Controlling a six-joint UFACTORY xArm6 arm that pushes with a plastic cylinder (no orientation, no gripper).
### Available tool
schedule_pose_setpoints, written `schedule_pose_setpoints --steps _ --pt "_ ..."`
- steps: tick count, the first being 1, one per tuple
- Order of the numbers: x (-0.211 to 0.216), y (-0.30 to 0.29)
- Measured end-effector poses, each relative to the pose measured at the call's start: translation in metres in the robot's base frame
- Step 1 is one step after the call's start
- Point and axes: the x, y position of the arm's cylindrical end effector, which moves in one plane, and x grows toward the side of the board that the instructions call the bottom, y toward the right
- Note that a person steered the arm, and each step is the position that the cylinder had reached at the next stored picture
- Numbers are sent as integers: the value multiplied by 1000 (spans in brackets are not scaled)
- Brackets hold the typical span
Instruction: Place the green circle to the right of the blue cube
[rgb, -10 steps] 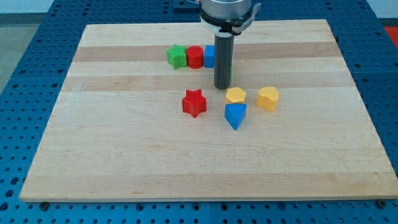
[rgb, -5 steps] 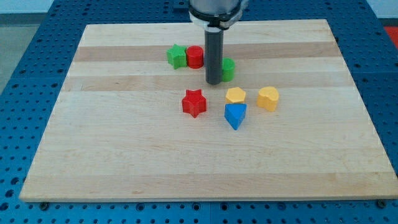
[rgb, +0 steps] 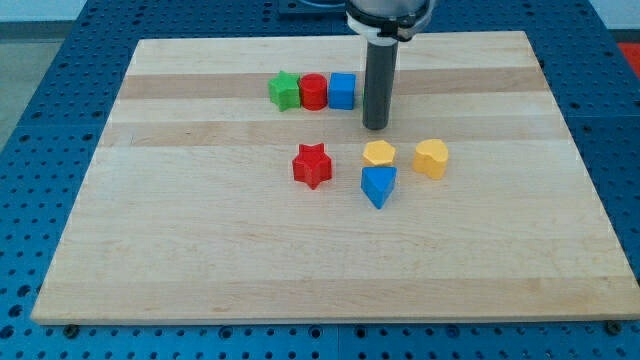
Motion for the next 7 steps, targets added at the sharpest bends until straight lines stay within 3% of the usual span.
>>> schedule_pose_setpoints --steps 5,7 --pt "-12 0" --pt "4 0"
